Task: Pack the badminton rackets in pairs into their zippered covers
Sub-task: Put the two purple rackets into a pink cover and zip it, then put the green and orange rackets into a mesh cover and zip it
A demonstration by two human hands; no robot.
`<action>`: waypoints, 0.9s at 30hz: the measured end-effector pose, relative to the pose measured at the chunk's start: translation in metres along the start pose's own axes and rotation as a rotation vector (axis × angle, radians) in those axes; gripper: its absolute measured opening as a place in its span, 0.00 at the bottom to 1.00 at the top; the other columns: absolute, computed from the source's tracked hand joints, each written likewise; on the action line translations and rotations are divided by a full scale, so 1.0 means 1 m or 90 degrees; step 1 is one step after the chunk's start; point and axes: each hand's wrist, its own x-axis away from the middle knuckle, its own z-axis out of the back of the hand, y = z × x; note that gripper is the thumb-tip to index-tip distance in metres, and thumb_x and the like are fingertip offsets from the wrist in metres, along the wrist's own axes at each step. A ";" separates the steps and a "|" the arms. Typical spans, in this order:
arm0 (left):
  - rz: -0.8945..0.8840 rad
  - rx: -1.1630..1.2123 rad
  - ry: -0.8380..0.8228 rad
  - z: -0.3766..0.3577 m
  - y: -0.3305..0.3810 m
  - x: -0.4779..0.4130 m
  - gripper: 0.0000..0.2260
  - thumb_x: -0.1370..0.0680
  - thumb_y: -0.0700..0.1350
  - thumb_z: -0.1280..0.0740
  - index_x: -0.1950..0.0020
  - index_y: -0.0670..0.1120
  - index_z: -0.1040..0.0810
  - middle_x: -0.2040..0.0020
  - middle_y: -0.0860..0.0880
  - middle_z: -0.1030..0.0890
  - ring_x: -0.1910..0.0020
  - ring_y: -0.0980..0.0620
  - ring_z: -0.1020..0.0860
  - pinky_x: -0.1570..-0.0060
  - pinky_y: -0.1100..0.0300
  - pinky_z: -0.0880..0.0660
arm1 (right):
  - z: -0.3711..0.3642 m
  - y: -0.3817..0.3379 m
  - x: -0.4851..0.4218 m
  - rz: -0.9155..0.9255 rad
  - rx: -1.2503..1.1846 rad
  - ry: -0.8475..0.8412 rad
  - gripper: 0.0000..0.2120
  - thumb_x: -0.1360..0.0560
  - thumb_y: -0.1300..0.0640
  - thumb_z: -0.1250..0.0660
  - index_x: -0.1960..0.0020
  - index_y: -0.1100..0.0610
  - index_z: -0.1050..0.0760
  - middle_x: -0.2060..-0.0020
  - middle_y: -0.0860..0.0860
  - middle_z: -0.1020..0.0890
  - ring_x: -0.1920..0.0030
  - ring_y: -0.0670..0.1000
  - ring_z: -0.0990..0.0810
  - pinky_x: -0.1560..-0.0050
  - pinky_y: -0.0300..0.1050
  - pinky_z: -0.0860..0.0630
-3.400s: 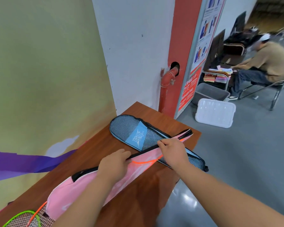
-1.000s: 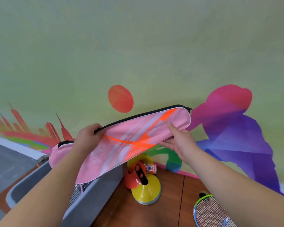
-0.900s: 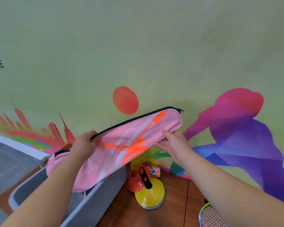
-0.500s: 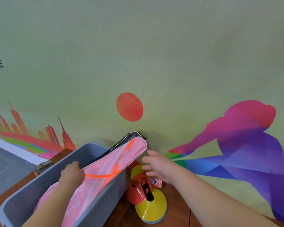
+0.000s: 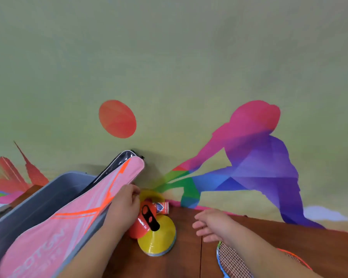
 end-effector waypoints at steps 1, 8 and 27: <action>-0.008 0.000 -0.060 -0.023 0.005 0.013 0.09 0.24 0.37 0.33 0.49 0.50 0.21 0.52 0.54 0.20 0.52 0.53 0.22 0.51 0.56 0.27 | 0.010 0.026 0.001 -0.040 0.009 0.009 0.10 0.14 0.54 0.39 0.36 0.56 0.26 0.47 0.53 0.14 0.47 0.56 0.14 0.49 0.51 0.17; 0.047 -0.029 -0.466 -0.158 0.002 0.112 0.03 0.23 0.47 0.35 0.55 0.53 0.23 0.54 0.52 0.18 0.52 0.49 0.19 0.54 0.58 0.24 | 0.056 0.199 0.000 -0.310 0.143 0.101 0.16 0.17 0.50 0.42 0.32 0.53 0.27 0.47 0.51 0.14 0.54 0.53 0.14 0.54 0.47 0.19; 0.005 -0.225 -0.643 -0.288 0.020 0.205 0.09 0.27 0.46 0.27 0.58 0.52 0.28 0.48 0.48 0.21 0.48 0.47 0.20 0.49 0.56 0.27 | 0.046 0.297 -0.012 -0.274 -0.339 0.100 0.25 0.16 0.50 0.34 0.22 0.59 0.33 0.40 0.56 0.17 0.46 0.56 0.15 0.46 0.53 0.16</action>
